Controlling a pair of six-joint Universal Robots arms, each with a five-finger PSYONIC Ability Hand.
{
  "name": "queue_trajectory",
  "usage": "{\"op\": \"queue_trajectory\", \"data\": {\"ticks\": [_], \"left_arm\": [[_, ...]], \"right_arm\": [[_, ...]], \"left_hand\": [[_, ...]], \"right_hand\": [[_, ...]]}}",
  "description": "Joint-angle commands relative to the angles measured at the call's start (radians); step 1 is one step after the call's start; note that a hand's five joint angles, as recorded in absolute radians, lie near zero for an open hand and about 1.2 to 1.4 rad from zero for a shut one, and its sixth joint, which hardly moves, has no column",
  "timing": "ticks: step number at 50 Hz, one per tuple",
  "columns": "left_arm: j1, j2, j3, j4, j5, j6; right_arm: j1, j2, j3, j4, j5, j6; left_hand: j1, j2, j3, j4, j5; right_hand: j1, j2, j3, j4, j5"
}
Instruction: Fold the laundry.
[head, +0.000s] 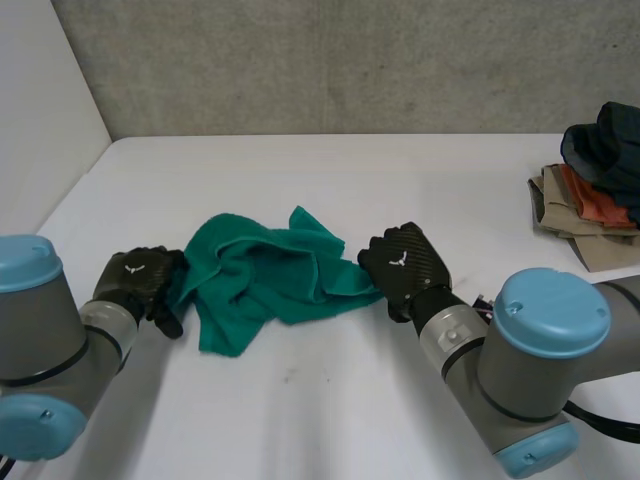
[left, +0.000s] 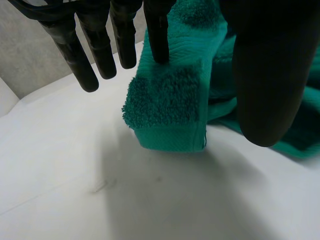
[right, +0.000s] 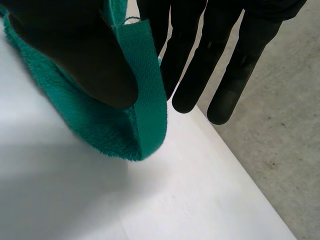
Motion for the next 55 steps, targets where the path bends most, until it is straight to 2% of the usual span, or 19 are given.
{"op": "queue_trajectory", "data": {"ticks": [1,4,7,12,13,15,18,22,25,29,32,35,40,45,51,55], "left_arm": [[0.002,-0.077,0.068,0.012,0.0,0.003],[0.002,-0.109,0.094,0.015,0.001,0.01],[0.003,-0.127,0.114,0.03,0.001,0.045],[0.01,-0.126,0.119,0.059,0.006,0.111],[0.013,-0.102,0.119,0.058,0.011,0.124],[0.017,-0.057,0.119,0.052,0.012,0.13],[0.031,0.043,0.122,0.049,0.017,0.131],[0.046,0.109,0.139,0.043,0.038,0.133],[0.086,0.173,0.165,-0.009,0.055,0.138],[0.117,0.302,0.232,-0.124,0.101,0.138],[0.131,0.398,0.329,-0.235,0.179,0.136],[0.141,0.429,0.381,-0.278,0.221,0.136],[0.207,0.459,0.464,-0.352,0.277,0.138],[0.235,0.362,0.463,-0.368,0.291,0.142],[0.192,0.186,0.49,-0.356,0.288,0.219],[0.131,0.037,0.62,-0.241,0.262,0.277]], "right_arm": [[-0.043,-0.035,-0.003,0.055,0.006,-0.003],[-0.054,-0.037,-0.003,0.063,0.006,-0.005],[-0.057,-0.037,-0.003,0.066,0.005,-0.009],[-0.057,-0.044,-0.02,0.069,0.006,-0.011],[-0.058,-0.048,-0.025,0.072,0.006,-0.012],[-0.069,-0.064,-0.046,0.1,0.006,-0.016],[-0.104,-0.093,-0.081,0.156,0.006,-0.025],[-0.173,-0.175,-0.188,0.32,0.006,-0.032],[-0.186,-0.208,-0.235,0.389,0.006,-0.034],[-0.241,-0.368,-0.374,0.567,0.005,-0.052],[-0.293,-0.445,-0.48,0.682,0.003,-0.074],[-0.356,-0.48,-0.573,0.774,0.0,-0.088],[-0.405,-0.425,-0.657,0.87,-0.003,-0.097],[-0.404,-0.333,-0.658,0.899,0.013,-0.155],[-0.376,-0.151,-0.686,0.885,0.068,-0.174],[-0.355,-0.034,-0.782,0.807,0.112,-0.164]], "left_hand": [[0.148,0.136,0.137,0.137,0.133],[0.212,0.2,0.201,0.201,0.197],[0.388,0.376,0.377,0.377,0.373],[0.799,0.787,0.788,0.788,0.784],[0.936,0.924,0.925,0.925,0.921],[1.037,1.025,1.026,1.026,1.022],[1.037,1.025,1.026,1.026,1.022],[1.037,1.025,1.026,1.026,1.022],[1.037,1.025,1.026,1.026,1.022],[1.037,1.025,1.026,1.026,1.022],[1.037,1.025,1.026,1.026,1.022],[1.037,1.025,1.026,1.026,1.022],[1.037,1.025,1.026,1.026,1.022],[1.037,1.025,1.026,1.026,1.022],[1.037,1.025,1.026,1.026,1.022],[1.037,1.025,1.026,1.026,1.022]], "right_hand": [[0.263,0.219,0.21,0.2,0.233],[0.263,0.219,0.21,0.2,0.233],[0.263,0.219,0.21,0.2,0.233],[0.263,0.219,0.21,0.2,0.233],[0.263,0.219,0.21,0.2,0.233],[0.263,0.219,0.21,0.2,0.233],[0.263,0.219,0.21,0.2,0.233],[0.263,0.219,0.21,0.2,0.233],[0.263,0.219,0.21,0.2,0.233],[0.263,0.219,0.21,0.2,0.233],[0.263,0.219,0.21,0.2,0.233],[0.263,0.219,0.21,0.2,0.233],[0.263,0.219,0.21,0.2,0.233],[0.263,0.219,0.21,0.2,0.233],[0.263,0.219,0.21,0.2,0.233],[0.263,0.219,0.21,0.2,0.233]]}}
